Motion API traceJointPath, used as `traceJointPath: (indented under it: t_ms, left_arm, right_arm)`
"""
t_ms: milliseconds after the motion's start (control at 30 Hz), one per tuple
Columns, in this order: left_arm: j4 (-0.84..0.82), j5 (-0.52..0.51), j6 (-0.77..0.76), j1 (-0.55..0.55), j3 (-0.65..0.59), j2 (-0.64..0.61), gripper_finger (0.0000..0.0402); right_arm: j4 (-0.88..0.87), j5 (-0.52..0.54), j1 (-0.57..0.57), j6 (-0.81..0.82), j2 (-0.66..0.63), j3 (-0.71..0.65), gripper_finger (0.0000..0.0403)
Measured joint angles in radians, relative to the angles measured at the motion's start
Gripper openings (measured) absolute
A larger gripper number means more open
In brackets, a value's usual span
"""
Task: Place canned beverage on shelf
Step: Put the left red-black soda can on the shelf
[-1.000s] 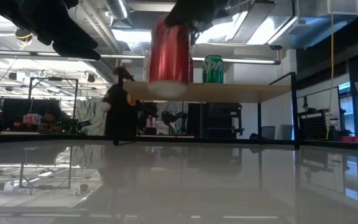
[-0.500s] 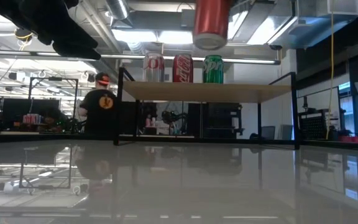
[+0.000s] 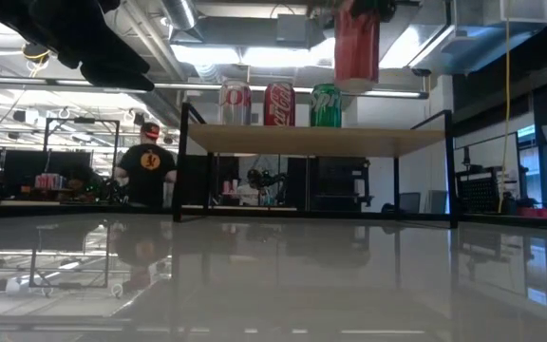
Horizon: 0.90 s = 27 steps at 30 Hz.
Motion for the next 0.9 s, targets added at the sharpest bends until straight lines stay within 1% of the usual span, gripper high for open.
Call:
traceJointPath:
  t_ms: [200,433,533,733,900]
  left_arm:
    - [0.0,0.0,-0.001,0.0,0.0,0.0,0.0325]
    - [0.0,0.0,-0.001,0.0,0.0,0.0,0.0325]
    - [0.0,0.0,-0.001,0.0,0.0,0.0,0.0325]
    - [0.0,0.0,-0.002,0.0,0.0,0.0,0.0325]
    - [0.0,0.0,-0.005,0.0,0.0,0.0,0.0325]
  right_arm:
    - [-0.062,-0.055,-0.124,-0.076,0.0,0.0,0.0296]
    - [-0.085,-0.073,-0.26,-0.169,0.0,0.0,0.0295]
    - [-0.094,-0.124,-0.319,-0.211,0.0,0.0,0.0299]
    - [-0.088,-0.215,-0.425,-0.321,0.0,0.0,0.0293]
    - [-0.075,-0.306,-0.505,-0.391,0.005,-0.002,0.0299]
